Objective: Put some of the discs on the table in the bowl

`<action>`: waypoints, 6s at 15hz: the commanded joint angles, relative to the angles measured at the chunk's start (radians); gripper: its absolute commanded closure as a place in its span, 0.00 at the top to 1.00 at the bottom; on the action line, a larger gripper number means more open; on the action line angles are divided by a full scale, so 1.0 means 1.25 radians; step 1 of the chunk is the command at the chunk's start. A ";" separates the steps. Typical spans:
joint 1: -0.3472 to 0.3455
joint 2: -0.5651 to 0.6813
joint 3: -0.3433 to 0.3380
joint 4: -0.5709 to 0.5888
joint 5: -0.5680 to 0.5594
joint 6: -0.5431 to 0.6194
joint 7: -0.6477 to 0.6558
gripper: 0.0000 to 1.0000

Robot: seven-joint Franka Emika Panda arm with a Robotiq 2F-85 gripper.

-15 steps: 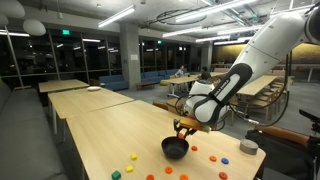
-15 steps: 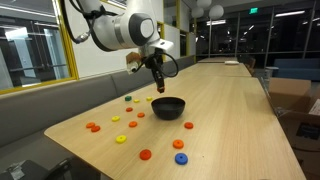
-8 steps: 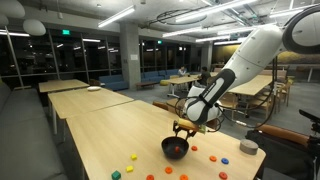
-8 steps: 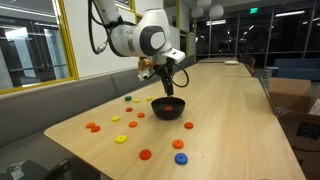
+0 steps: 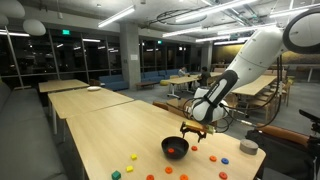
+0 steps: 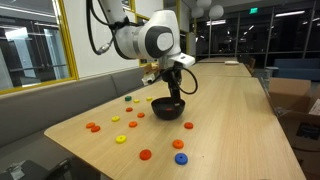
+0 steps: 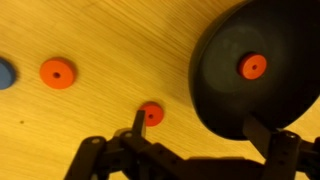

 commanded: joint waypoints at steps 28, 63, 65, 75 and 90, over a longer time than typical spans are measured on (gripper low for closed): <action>-0.081 0.205 -0.022 0.211 0.099 -0.182 0.032 1.00; -0.034 0.220 -0.044 0.226 0.062 -0.182 0.106 0.23; -0.015 0.189 -0.064 0.199 0.046 -0.167 0.124 0.23; 0.011 -0.013 -0.005 0.062 0.008 -0.065 0.111 0.23; -0.042 0.028 0.123 0.112 0.245 -0.070 -0.099 0.38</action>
